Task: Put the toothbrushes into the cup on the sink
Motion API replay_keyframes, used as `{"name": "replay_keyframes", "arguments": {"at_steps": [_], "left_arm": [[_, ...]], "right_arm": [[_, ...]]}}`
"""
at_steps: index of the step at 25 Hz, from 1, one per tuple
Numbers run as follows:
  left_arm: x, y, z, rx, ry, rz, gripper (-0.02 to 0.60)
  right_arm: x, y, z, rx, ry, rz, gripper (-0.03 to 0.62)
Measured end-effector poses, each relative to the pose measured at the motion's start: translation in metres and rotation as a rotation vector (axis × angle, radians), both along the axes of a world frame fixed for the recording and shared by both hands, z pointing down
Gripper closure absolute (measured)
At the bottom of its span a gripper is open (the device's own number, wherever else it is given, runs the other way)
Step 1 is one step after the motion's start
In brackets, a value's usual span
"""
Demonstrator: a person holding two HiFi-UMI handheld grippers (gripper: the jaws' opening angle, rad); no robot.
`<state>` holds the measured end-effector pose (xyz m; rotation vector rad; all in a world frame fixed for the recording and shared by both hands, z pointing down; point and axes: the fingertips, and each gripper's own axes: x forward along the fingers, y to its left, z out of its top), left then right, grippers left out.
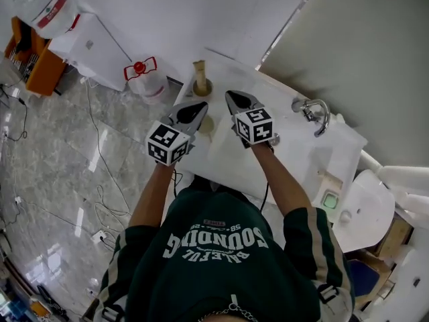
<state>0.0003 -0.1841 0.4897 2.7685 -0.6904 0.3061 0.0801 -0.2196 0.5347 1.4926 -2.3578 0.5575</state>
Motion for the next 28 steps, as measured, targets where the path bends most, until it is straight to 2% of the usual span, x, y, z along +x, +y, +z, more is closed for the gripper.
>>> {"name": "replay_keyframes", "arguments": {"at_steps": [6, 12, 25, 28], "left_arm": [[0.06, 0.018, -0.007, 0.015, 0.004, 0.122, 0.529], [0.12, 0.045, -0.009, 0.02, 0.004, 0.253, 0.529], [0.223, 0.118, 0.002, -0.004, 0.011, 0.489, 0.529], [0.237, 0.13, 0.004, -0.007, 0.005, 0.519, 0.529]], "right_arm": [[0.049, 0.036, -0.021, 0.047, -0.029, 0.101, 0.591], [0.112, 0.086, -0.019, 0.057, -0.037, 0.245, 0.591], [0.224, 0.21, 0.013, 0.005, -0.005, 0.515, 0.591], [0.248, 0.238, 0.023, -0.012, 0.052, 0.554, 0.591]]}}
